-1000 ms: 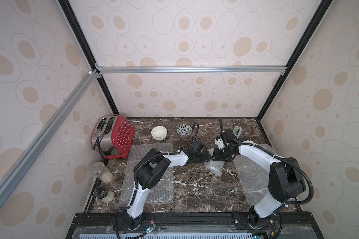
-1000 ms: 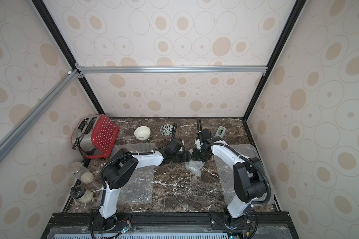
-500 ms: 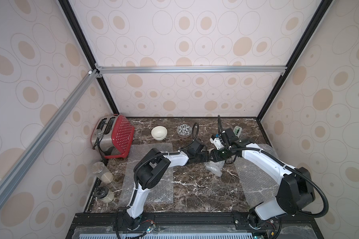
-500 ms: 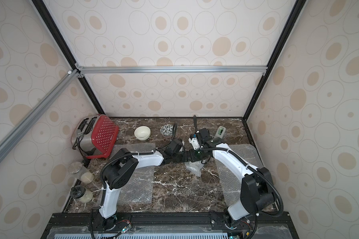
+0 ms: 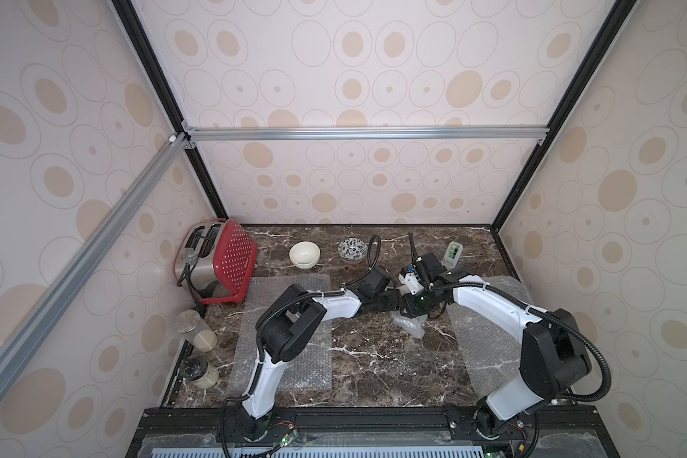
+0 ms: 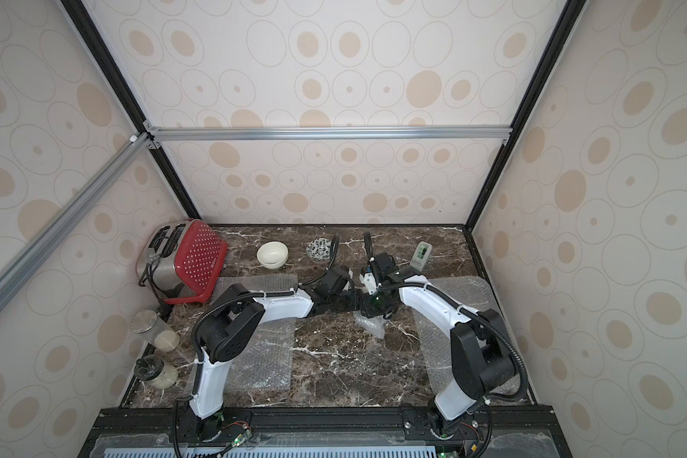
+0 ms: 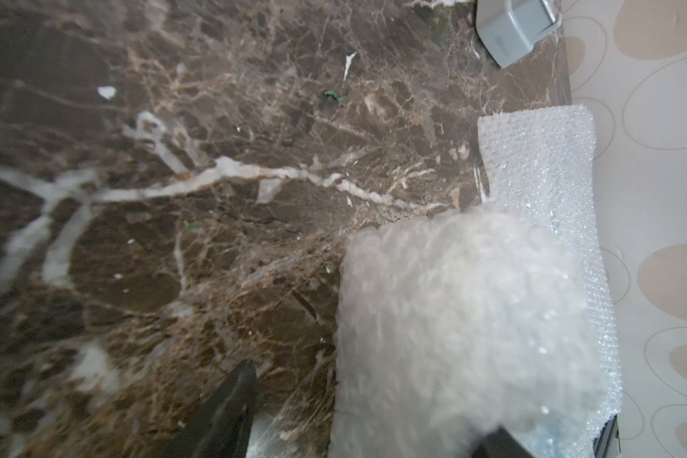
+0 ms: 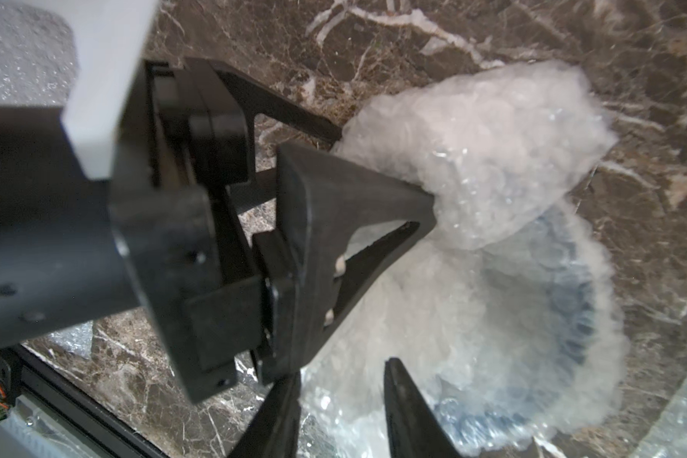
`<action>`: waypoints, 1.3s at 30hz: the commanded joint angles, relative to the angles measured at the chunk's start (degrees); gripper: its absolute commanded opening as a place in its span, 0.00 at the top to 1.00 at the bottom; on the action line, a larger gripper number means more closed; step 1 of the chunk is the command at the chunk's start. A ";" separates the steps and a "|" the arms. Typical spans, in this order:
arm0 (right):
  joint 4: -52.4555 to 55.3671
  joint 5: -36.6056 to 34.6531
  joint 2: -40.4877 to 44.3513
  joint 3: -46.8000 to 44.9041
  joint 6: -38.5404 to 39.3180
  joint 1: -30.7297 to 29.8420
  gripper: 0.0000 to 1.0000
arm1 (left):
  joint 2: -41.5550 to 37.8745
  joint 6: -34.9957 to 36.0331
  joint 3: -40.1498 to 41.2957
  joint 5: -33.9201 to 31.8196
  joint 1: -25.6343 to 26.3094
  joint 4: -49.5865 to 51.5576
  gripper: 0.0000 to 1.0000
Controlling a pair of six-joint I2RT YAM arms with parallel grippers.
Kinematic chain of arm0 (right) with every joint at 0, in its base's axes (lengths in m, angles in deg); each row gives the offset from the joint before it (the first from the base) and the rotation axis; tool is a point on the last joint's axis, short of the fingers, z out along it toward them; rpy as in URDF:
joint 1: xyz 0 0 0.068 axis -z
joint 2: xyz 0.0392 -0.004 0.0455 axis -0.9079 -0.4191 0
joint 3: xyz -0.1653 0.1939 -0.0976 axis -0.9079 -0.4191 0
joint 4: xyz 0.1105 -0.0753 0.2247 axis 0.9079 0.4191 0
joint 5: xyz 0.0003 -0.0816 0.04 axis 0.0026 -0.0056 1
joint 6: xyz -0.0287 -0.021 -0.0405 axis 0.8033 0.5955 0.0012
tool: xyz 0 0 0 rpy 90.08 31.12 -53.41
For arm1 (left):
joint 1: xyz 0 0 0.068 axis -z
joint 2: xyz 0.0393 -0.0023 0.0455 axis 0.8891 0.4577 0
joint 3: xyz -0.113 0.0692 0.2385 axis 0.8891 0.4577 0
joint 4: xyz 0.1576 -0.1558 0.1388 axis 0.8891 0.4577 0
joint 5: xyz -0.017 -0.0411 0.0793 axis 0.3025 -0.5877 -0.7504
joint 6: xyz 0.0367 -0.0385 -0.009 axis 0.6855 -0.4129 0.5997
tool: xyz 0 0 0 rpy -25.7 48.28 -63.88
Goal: Wrap bowls in bubble wrap
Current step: Wrap the bowl in bubble wrap.
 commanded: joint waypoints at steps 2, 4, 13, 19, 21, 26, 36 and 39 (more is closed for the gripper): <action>-0.11 -3.88 -1.44 0.38 -0.25 -0.41 0.81 | 1.24 -0.19 0.29 -0.25 0.71 4.49 0.32; -0.10 -5.79 -1.61 0.81 -0.82 -0.33 0.89 | 1.15 -0.23 0.61 -0.22 0.71 4.12 0.32; -4.90 -7.53 -3.82 0.98 -4.55 3.42 0.99 | 1.50 -0.22 0.54 0.30 0.80 3.65 0.33; -7.19 -8.00 -10.82 2.15 -6.38 3.49 0.99 | 1.11 -0.11 0.89 0.33 0.80 3.79 0.33; -7.95 -8.06 -12.68 1.70 -6.68 3.39 0.99 | 0.65 -0.06 1.06 0.24 0.85 3.87 0.33; -8.47 -9.39 -13.57 -0.59 -6.41 3.25 0.99 | -1.18 0.30 1.58 0.43 0.83 4.33 0.33; -7.24 -9.88 -11.00 -1.27 -6.46 3.40 0.99 | -10.91 2.41 7.79 -0.85 2.42 0.14 0.33; -7.75 -9.13 -11.20 -1.19 -6.73 3.44 0.99 | -12.40 2.79 9.24 -1.72 2.80 -0.14 0.31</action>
